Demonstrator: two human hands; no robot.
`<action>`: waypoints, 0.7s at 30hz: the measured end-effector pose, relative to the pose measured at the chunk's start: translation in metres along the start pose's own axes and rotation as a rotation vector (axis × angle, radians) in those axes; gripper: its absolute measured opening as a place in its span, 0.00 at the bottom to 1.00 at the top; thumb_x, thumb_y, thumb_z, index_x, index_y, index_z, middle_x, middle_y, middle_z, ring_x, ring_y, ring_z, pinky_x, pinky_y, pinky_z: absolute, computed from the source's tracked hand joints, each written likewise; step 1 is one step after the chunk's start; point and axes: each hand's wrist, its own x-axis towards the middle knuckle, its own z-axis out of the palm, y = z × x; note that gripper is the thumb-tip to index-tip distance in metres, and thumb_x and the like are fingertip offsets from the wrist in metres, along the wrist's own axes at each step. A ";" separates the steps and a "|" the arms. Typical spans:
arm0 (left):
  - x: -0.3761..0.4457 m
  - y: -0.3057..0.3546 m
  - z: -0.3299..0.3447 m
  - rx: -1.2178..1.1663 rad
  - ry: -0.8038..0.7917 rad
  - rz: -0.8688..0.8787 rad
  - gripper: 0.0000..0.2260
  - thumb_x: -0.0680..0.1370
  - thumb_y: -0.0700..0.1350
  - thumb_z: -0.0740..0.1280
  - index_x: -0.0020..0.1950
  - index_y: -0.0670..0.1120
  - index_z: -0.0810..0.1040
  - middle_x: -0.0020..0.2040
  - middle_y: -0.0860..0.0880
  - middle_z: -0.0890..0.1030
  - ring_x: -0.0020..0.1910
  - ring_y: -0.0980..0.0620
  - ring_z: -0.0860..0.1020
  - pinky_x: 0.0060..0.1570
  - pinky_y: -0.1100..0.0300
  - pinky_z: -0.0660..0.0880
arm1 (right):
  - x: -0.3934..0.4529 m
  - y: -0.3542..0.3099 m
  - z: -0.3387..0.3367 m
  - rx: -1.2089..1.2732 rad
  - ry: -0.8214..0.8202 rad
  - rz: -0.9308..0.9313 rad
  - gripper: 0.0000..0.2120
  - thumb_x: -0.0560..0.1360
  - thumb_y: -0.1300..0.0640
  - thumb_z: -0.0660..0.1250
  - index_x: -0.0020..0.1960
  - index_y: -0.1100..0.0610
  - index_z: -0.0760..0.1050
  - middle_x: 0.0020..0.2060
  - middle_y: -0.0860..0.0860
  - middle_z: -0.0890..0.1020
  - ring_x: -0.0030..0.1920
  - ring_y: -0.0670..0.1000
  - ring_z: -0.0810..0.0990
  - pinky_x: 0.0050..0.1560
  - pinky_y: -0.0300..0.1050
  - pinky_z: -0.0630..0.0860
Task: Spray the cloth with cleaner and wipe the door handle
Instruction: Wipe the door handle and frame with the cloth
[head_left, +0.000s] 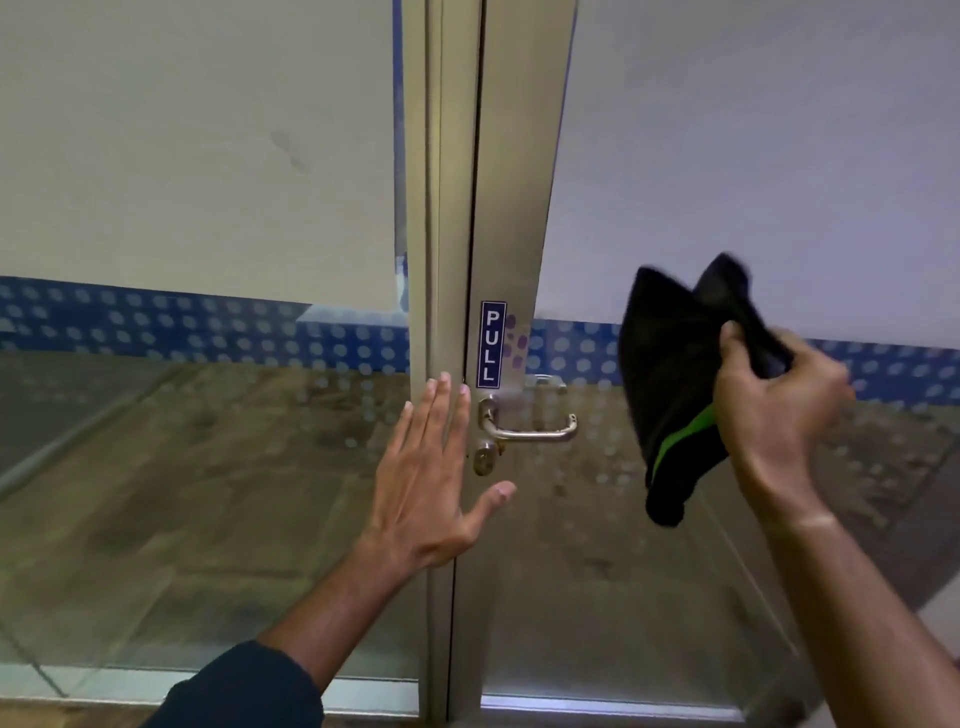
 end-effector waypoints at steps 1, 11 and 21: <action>0.009 -0.002 0.004 -0.002 0.002 -0.002 0.44 0.76 0.72 0.44 0.80 0.42 0.41 0.80 0.42 0.40 0.80 0.48 0.39 0.78 0.47 0.44 | 0.008 -0.004 0.009 0.026 0.065 -0.040 0.15 0.74 0.47 0.67 0.50 0.58 0.83 0.40 0.53 0.85 0.41 0.47 0.82 0.42 0.36 0.72; 0.078 -0.031 0.040 -0.048 0.051 -0.033 0.39 0.78 0.63 0.51 0.80 0.43 0.40 0.80 0.41 0.38 0.79 0.47 0.38 0.78 0.46 0.47 | -0.026 0.024 0.148 -0.070 -0.217 -0.797 0.18 0.70 0.69 0.69 0.60 0.65 0.79 0.57 0.65 0.80 0.58 0.63 0.80 0.56 0.57 0.78; 0.121 -0.061 0.069 -0.052 0.167 0.095 0.37 0.77 0.52 0.59 0.80 0.38 0.47 0.80 0.38 0.44 0.80 0.44 0.43 0.78 0.45 0.49 | -0.032 0.047 0.194 -0.374 -0.486 -1.054 0.22 0.73 0.63 0.69 0.66 0.65 0.74 0.65 0.67 0.73 0.68 0.65 0.70 0.69 0.62 0.66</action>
